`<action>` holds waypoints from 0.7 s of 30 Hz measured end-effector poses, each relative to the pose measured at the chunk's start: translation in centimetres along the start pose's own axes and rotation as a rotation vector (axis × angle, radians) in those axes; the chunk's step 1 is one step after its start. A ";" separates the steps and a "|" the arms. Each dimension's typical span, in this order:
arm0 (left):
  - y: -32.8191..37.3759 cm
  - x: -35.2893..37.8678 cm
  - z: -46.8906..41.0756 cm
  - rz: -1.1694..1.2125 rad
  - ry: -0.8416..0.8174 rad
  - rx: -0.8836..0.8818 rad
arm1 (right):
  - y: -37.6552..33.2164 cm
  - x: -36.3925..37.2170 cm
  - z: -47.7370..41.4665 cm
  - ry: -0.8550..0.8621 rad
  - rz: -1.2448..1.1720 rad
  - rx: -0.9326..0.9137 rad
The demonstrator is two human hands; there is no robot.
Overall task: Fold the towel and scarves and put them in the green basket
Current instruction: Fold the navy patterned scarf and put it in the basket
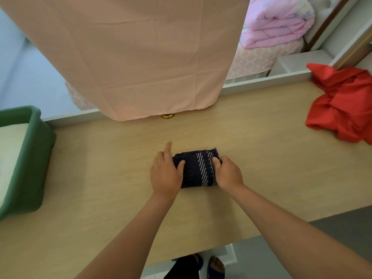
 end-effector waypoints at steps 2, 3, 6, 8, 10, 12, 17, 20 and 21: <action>2.6 -0.1 0.2 -0.061 0.178 0.317 | 0.0 0.3 -0.6 -0.014 0.016 0.030; 4.0 0.4 0.5 -0.068 0.170 0.472 | 0.0 0.3 -0.9 -0.012 0.020 0.047; 5.5 3.9 0.5 -0.291 -0.085 0.654 | -0.3 0.3 -1.5 0.025 0.026 0.097; 4.3 5.9 -0.7 -0.385 -0.238 0.530 | -1.2 -0.3 -1.6 0.086 0.134 0.013; 3.3 6.8 -1.7 -0.376 -0.290 0.452 | -2.4 -0.4 -1.8 0.155 0.360 -0.241; 2.8 7.1 -2.2 -0.353 -0.301 0.460 | -3.4 0.1 -2.0 0.144 0.508 -0.531; 2.0 7.2 -2.2 -0.322 -0.262 0.480 | -2.4 1.7 -1.7 -0.195 0.541 -0.593; 1.9 6.7 -1.8 -0.347 -0.281 0.466 | -1.7 2.0 -1.7 -0.313 0.569 -0.520; 1.9 6.4 -1.7 -0.367 -0.298 0.451 | -1.8 2.1 -1.7 -0.337 0.586 -0.524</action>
Point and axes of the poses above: each hand's wrist, its own z-axis away from the middle knuckle, its own x-axis out of the palm, y = z × x, the point moved 5 cm from there along -z, towards the middle knuckle, and after that the axes turned 8 degrees about -x, right-handed, at the moved point
